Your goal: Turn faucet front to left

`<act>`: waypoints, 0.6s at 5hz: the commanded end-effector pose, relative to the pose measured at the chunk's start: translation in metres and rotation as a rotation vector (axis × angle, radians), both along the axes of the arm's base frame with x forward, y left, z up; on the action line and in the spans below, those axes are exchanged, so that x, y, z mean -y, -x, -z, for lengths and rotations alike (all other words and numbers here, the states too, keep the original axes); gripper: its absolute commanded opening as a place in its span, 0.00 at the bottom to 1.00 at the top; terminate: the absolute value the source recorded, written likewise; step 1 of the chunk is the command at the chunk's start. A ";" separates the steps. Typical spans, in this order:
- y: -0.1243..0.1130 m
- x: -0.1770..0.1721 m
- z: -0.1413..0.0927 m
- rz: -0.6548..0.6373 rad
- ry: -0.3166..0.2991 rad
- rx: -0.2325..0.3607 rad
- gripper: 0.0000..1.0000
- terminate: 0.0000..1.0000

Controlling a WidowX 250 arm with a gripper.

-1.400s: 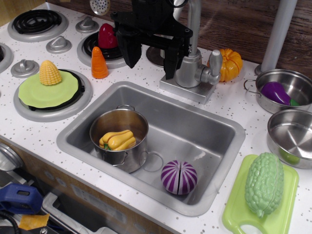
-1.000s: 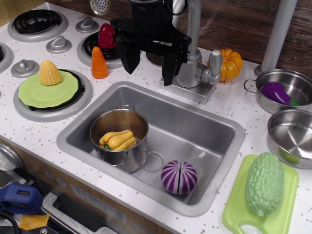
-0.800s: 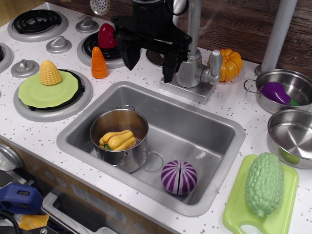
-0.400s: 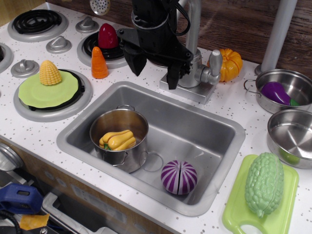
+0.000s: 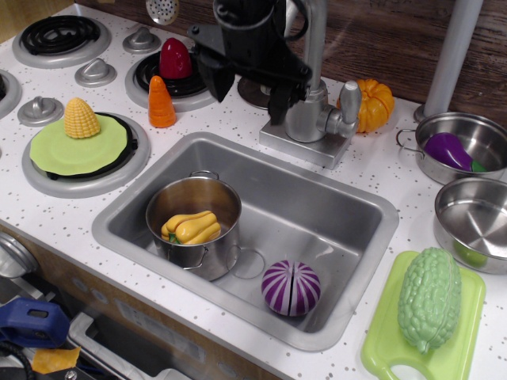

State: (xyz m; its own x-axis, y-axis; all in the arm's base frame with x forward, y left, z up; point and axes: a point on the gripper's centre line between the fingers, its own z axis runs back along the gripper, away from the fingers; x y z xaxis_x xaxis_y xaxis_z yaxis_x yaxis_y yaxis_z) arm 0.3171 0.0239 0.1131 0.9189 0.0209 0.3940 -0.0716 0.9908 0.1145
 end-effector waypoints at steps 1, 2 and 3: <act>-0.021 -0.009 -0.029 0.025 0.001 0.070 1.00 0.00; -0.030 -0.014 -0.025 0.031 0.002 0.089 1.00 0.00; -0.032 -0.022 -0.021 0.036 -0.004 0.099 0.00 0.00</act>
